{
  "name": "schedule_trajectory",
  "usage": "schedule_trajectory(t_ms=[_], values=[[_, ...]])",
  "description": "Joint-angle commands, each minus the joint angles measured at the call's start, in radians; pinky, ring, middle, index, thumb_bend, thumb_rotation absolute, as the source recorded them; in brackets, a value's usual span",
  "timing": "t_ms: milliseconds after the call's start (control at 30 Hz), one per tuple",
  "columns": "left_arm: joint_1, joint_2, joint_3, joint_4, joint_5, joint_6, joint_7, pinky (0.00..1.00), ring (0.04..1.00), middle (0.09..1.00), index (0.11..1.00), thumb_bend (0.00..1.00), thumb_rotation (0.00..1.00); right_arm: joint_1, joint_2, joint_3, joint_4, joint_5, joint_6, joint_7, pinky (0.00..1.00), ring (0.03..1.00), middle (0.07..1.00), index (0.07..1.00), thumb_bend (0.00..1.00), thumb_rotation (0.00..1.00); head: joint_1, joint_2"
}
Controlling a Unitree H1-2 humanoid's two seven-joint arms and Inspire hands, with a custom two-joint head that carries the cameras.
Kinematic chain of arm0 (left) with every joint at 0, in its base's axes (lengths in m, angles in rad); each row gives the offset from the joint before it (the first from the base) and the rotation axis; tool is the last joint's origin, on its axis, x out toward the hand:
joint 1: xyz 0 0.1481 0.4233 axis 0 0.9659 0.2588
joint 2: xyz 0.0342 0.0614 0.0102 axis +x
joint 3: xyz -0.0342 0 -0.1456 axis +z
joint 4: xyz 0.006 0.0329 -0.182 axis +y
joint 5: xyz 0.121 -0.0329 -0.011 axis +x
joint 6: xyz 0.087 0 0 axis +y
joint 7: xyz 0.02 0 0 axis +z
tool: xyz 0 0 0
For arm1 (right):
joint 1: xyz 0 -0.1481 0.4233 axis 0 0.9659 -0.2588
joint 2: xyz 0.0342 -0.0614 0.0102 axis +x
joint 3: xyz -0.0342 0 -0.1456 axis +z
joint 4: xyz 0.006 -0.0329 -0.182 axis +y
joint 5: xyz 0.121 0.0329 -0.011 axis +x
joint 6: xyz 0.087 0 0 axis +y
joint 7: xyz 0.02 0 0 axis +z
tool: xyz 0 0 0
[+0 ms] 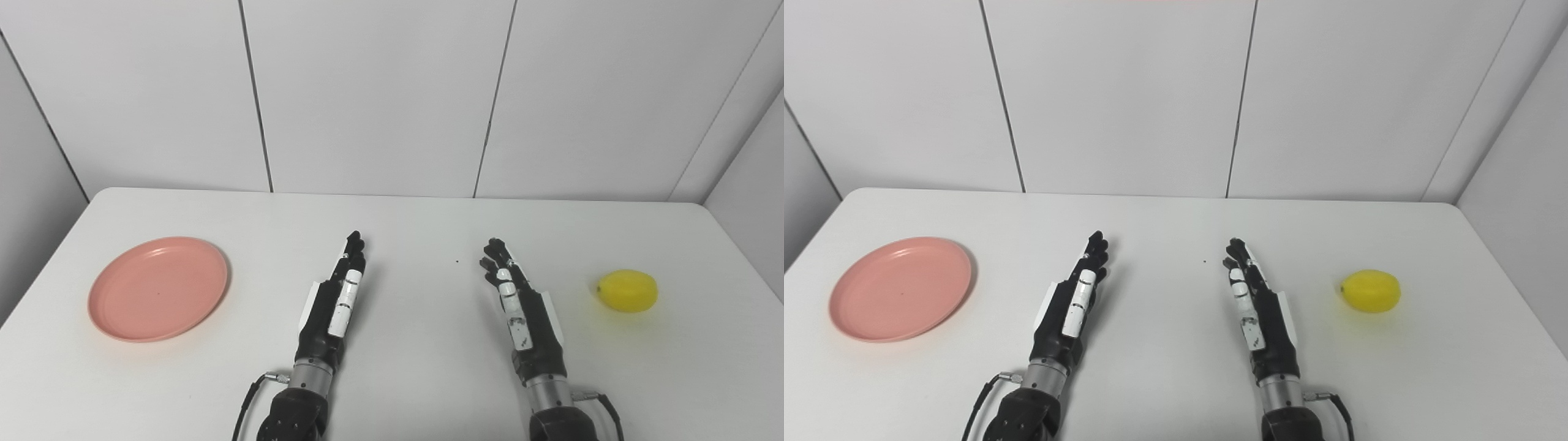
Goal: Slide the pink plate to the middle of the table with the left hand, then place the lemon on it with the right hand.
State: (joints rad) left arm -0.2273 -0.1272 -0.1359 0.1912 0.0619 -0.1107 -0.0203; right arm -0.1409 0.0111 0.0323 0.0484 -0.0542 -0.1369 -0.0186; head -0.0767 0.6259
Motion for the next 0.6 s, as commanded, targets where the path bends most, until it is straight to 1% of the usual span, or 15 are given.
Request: schedule_trajectory(t_ms=[0,133,200,267,300,333,367,400,433,500,533,567], values=[[0.020,0.004,0.000,0.011,-0.007,-0.006,-0.007,1.00,1.000,0.993,0.980,0.54,1.00,-0.014,0.007,-0.002,-0.032,0.004,-0.003,-0.002,0.93,0.901,0.917,0.915,0.60,1.00,0.001,0.000],[0.020,0.003,0.001,0.011,-0.008,-0.006,-0.009,1.00,1.000,0.994,0.984,0.53,1.00,-0.014,0.006,-0.001,-0.031,0.007,-0.007,0.000,0.94,0.906,0.923,0.920,0.60,1.00,0.001,0.000],[0.020,0.002,0.001,0.008,-0.011,-0.002,-0.011,1.00,1.000,0.995,0.985,0.53,1.00,-0.015,0.006,-0.001,-0.030,0.002,-0.006,-0.002,0.92,0.900,0.918,0.915,0.60,1.00,0.001,0.000],[0.022,0.001,0.001,0.014,-0.007,-0.006,-0.009,1.00,1.000,0.993,0.985,0.53,1.00,-0.013,0.005,0.001,-0.028,0.000,-0.010,-0.001,0.92,0.900,0.917,0.916,0.58,1.00,0.038,-0.014],[0.022,0.001,0.000,0.016,-0.003,-0.008,-0.006,1.00,1.000,0.993,0.986,0.53,1.00,-0.013,0.003,0.001,-0.026,0.001,-0.013,0.001,0.93,0.900,0.916,0.917,0.58,1.00,0.038,-0.014],[0.022,-0.001,-0.002,0.020,0.003,-0.011,-0.002,1.00,0.999,0.993,0.985,0.53,1.00,-0.012,0.001,0.000,-0.023,0.004,-0.017,0.003,0.93,0.901,0.917,0.917,0.58,1.00,0.067,-0.024],[0.020,-0.001,-0.004,0.029,0.008,-0.021,0.001,1.00,0.998,0.991,0.985,0.54,1.00,-0.012,-0.001,-0.001,-0.022,0.007,-0.021,0.005,0.93,0.902,0.920,0.918,0.57,1.00,0.073,-0.026],[0.018,-0.002,-0.007,0.043,0.014,-0.035,0.004,1.00,1.000,0.993,0.986,0.54,1.00,-0.010,-0.004,-0.003,-0.021,0.010,-0.021,0.006,0.92,0.902,0.923,0.917,0.58,1.00,0.114,-0.041],[0.017,-0.004,-0.010,0.053,0.018,-0.045,0.006,1.00,1.000,0.993,0.986,0.54,1.00,-0.007,-0.007,-0.006,-0.024,0.013,-0.018,0.008,0.92,0.902,0.923,0.916,0.58,1.00,0.130,-0.048],[0.015,-0.015,-0.014,0.077,0.018,-0.073,0.011,1.00,1.000,0.998,0.983,0.52,1.00,0.003,-0.015,-0.010,-0.036,0.022,-0.005,0.014,0.93,0.910,0.928,0.925,0.59,1.00,0.193,-0.069],[0.013,-0.022,-0.015,0.096,0.017,-0.103,0.016,1.00,1.000,0.999,0.982,0.52,1.00,0.008,-0.022,-0.013,-0.044,0.027,0.004,0.019,0.94,0.912,0.930,0.928,0.59,1.00,0.227,-0.082],[0.010,-0.027,-0.016,0.112,0.017,-0.126,0.020,1.00,1.000,0.999,0.980,0.50,1.00,0.011,-0.027,-0.014,-0.048,0.031,0.010,0.023,0.95,0.922,0.934,0.935,0.60,1.00,0.244,-0.089]])
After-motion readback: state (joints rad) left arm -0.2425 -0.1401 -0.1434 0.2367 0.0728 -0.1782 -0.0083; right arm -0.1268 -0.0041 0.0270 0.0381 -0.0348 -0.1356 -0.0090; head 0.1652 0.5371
